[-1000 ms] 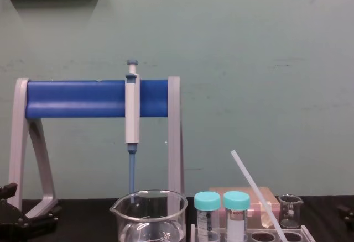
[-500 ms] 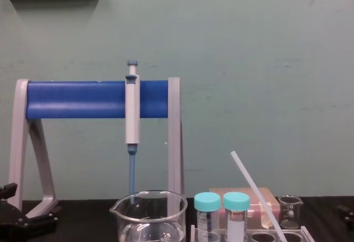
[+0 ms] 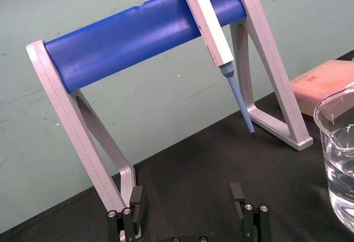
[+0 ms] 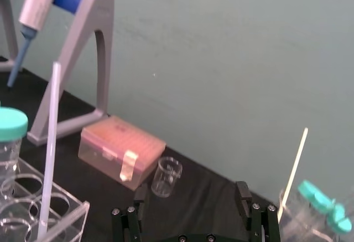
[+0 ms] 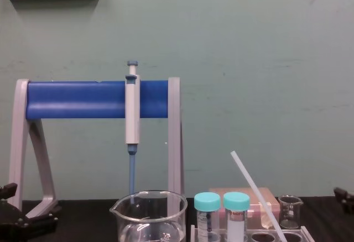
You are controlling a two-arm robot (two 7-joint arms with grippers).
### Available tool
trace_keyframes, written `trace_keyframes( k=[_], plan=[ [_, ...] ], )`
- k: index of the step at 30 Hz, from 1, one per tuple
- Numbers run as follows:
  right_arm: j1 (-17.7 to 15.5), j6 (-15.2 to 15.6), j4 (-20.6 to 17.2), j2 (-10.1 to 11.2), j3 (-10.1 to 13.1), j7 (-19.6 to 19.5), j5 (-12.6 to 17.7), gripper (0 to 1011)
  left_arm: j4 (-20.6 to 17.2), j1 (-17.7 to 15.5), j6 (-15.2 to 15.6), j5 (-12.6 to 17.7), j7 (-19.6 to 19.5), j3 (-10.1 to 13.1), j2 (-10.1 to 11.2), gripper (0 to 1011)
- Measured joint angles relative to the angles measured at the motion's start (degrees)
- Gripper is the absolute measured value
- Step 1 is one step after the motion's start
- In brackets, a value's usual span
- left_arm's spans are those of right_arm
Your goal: Pick up the stirring rod with one hand, then place it down.
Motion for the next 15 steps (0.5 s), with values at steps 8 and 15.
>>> trace_keyframes(
  k=[8,15],
  plan=[
    [1.17,-2.88,-1.12,-0.18,1.09,3.14,-0.45,1000,0.00,0.00,0.00,0.00,0.00,0.00,0.00,1000],
    [3.94,-4.64,0.63,-1.56,1.26,10.24,3.26,1000,0.00,0.00,0.00,0.00,0.00,0.00,0.00,1000]
  ],
)
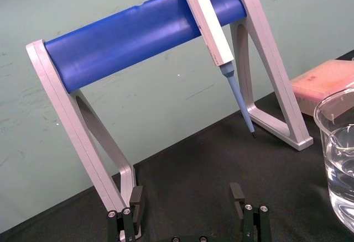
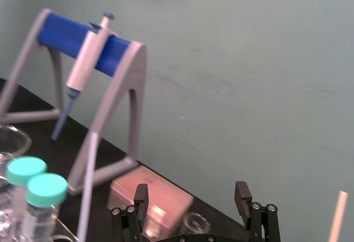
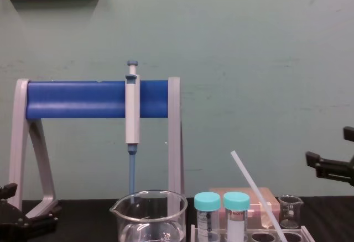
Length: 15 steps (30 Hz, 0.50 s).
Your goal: Pick up the stirring rod with one hand, then place it down.
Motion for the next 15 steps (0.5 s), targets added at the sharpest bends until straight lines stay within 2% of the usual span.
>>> trace_keyframes(
  k=[4,15],
  plan=[
    [1.78,-0.28,1.73,-1.08,0.00,4.19,2.41,1000,0.00,0.00,0.00,0.00,0.00,0.00,0.00,1000],
    [5.08,0.23,5.01,-3.63,-0.81,13.07,5.46,1000,0.00,0.00,0.00,0.00,0.00,0.00,0.00,1000]
  ],
)
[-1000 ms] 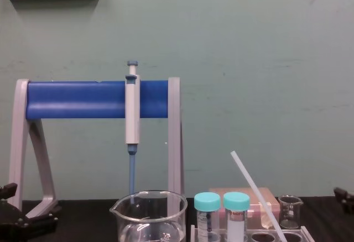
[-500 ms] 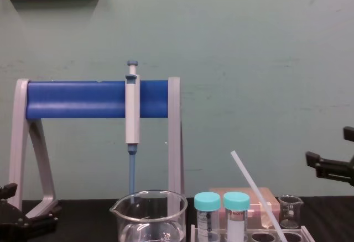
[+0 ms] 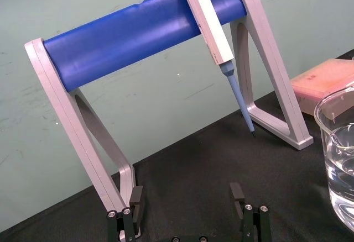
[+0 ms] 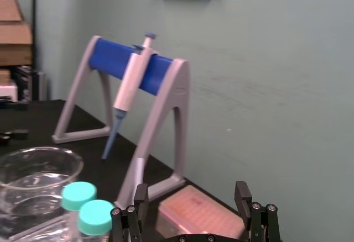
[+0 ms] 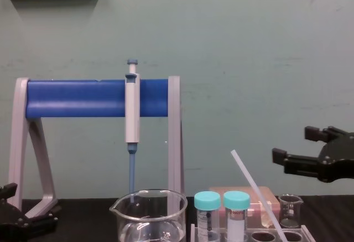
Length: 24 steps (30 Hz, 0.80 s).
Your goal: Pick up the stirring rod with one hand, then place it down.
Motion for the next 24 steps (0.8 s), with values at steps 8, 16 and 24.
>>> trace_keyframes(
  k=[8,16,24],
  plan=[
    [1.99,1.23,2.74,-1.62,-0.62,4.61,0.96,1000,0.00,0.00,0.00,0.00,0.00,0.00,0.00,1001],
    [4.91,2.69,7.35,-3.33,-0.27,9.68,3.03,1000,0.00,0.00,0.00,0.00,0.00,0.00,0.00,1000],
    [7.64,3.00,11.54,-4.85,-0.33,14.65,3.83,1000,0.00,0.00,0.00,0.00,0.00,0.00,0.00,1000]
  ],
)
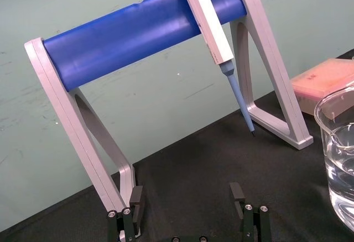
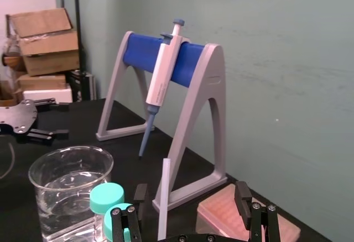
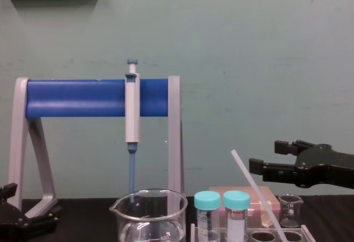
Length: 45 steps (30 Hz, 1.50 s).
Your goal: Pick up the stirring rod with one hand, then place it down.
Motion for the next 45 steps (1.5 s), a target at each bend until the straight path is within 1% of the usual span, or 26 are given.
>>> trace_keyframes(
  k=[3,5,12,15,17,19,23,32,45],
  plan=[
    [0.76,0.11,1.09,-0.43,-0.21,1.29,0.30,1000,0.00,0.00,0.00,0.00,0.00,0.00,0.00,1000],
    [1.63,0.41,2.52,-0.94,-0.48,2.68,0.80,1000,0.00,0.00,0.00,0.00,0.00,0.00,0.00,1000],
    [3.17,0.86,5.02,-1.70,-1.03,4.61,1.48,1000,0.00,0.00,0.00,0.00,0.00,0.00,0.00,1001],
    [4.25,1.32,6.97,-2.18,-1.44,5.71,1.90,1000,0.00,0.00,0.00,0.00,0.00,0.00,0.00,1000],
    [4.50,1.42,7.35,-2.29,-1.53,5.95,1.97,1000,0.00,0.00,0.00,0.00,0.00,0.00,0.00,1000],
    [5.53,1.96,9.17,-2.75,-2.00,6.88,2.29,1000,0.00,0.00,0.00,0.00,0.00,0.00,0.00,1000],
    [6.40,2.25,10.68,-3.10,-2.40,7.61,2.43,1000,0.00,0.00,0.00,0.00,0.00,0.00,0.00,1000],
    [7.71,2.27,12.81,-3.67,-3.15,8.71,2.44,1000,0.00,0.00,0.00,0.00,0.00,0.00,0.00,1000],
    [8.63,2.25,14.11,-4.20,-3.62,9.46,2.50,1000,0.00,0.00,0.00,0.00,0.00,0.00,0.00,1000]
  ],
)
